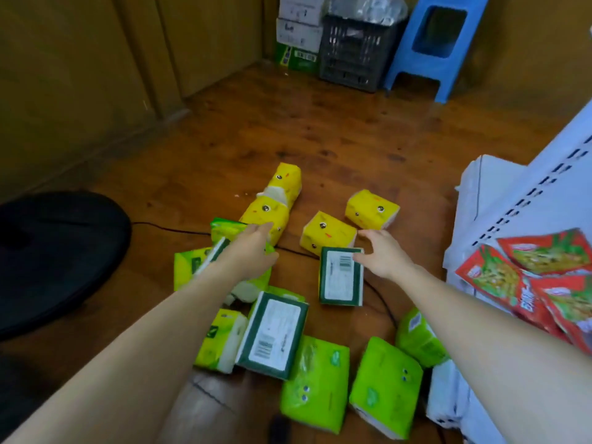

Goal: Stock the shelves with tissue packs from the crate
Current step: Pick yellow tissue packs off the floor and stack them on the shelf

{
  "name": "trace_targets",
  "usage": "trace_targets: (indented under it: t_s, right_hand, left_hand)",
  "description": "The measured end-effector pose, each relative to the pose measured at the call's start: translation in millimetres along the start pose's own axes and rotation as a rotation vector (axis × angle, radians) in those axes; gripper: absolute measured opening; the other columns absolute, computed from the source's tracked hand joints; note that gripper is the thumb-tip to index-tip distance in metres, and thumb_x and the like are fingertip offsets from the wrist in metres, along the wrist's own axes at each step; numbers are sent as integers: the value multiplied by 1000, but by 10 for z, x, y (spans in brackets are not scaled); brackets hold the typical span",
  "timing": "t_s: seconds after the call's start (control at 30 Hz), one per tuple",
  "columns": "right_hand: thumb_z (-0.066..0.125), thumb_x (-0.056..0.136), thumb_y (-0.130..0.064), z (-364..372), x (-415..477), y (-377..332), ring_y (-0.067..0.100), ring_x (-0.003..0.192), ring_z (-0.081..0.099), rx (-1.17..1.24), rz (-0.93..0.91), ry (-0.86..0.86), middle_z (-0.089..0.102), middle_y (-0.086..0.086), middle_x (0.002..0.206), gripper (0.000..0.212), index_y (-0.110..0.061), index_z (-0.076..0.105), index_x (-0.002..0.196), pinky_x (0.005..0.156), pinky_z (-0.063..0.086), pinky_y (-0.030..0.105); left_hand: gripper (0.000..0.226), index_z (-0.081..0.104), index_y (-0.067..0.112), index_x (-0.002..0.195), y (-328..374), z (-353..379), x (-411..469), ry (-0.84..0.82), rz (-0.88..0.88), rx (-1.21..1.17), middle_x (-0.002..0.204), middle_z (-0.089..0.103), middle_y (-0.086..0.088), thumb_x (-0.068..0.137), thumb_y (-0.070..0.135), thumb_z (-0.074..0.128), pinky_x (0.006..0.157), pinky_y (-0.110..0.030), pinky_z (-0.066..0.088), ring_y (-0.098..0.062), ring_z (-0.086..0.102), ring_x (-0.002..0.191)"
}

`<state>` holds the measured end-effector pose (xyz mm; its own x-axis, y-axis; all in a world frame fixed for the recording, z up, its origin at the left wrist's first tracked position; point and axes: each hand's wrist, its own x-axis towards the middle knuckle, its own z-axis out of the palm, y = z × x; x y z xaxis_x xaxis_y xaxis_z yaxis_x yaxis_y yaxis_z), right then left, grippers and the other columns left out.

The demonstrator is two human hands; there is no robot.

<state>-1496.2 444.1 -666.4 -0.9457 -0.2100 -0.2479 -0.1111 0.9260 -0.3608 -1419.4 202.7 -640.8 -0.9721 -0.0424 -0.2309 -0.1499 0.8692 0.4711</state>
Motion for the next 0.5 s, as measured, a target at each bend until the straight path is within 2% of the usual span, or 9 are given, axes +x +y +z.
trace_targets:
  t_s: [0.17, 0.37, 0.43, 0.5]
  right_hand:
    - [62, 87, -30, 332, 250, 156, 30, 128, 38, 136, 35, -12, 38, 12, 140, 58, -16, 39, 138, 104, 33, 36]
    - [60, 87, -36, 575, 458, 149, 27, 136, 28, 202, -43, 67, 25, 9, 150, 58, -18, 40, 139, 108, 29, 36]
    - [58, 89, -37, 629, 459, 171, 24, 131, 36, 229, -67, 129, 32, 7, 145, 49, -16, 48, 132, 103, 34, 34]
    - [56, 89, -39, 677, 435, 199, 23, 114, 51, 245, -67, 185, 41, 4, 134, 43, -16, 53, 125, 93, 42, 35]
  left_hand:
    - [69, 14, 14, 150, 360, 512, 442, -81, 38, 21, 155, 14, -13, 94, 26, 53, 112, -36, 21, -29, 17, 143]
    - [65, 13, 18, 150, 376, 824, 808, -86, 5, 37, 156, 8, -10, 96, 31, 47, 114, -39, 21, -29, 16, 143]
    - [60, 16, 17, 150, 332, 909, 872, -60, -28, -7, 156, 8, -10, 98, 34, 42, 114, -38, 19, -28, 14, 143]
    - [57, 19, 16, 149, 281, 990, 907, -37, -75, -91, 156, 8, -13, 99, 35, 38, 115, -38, 17, -28, 12, 144]
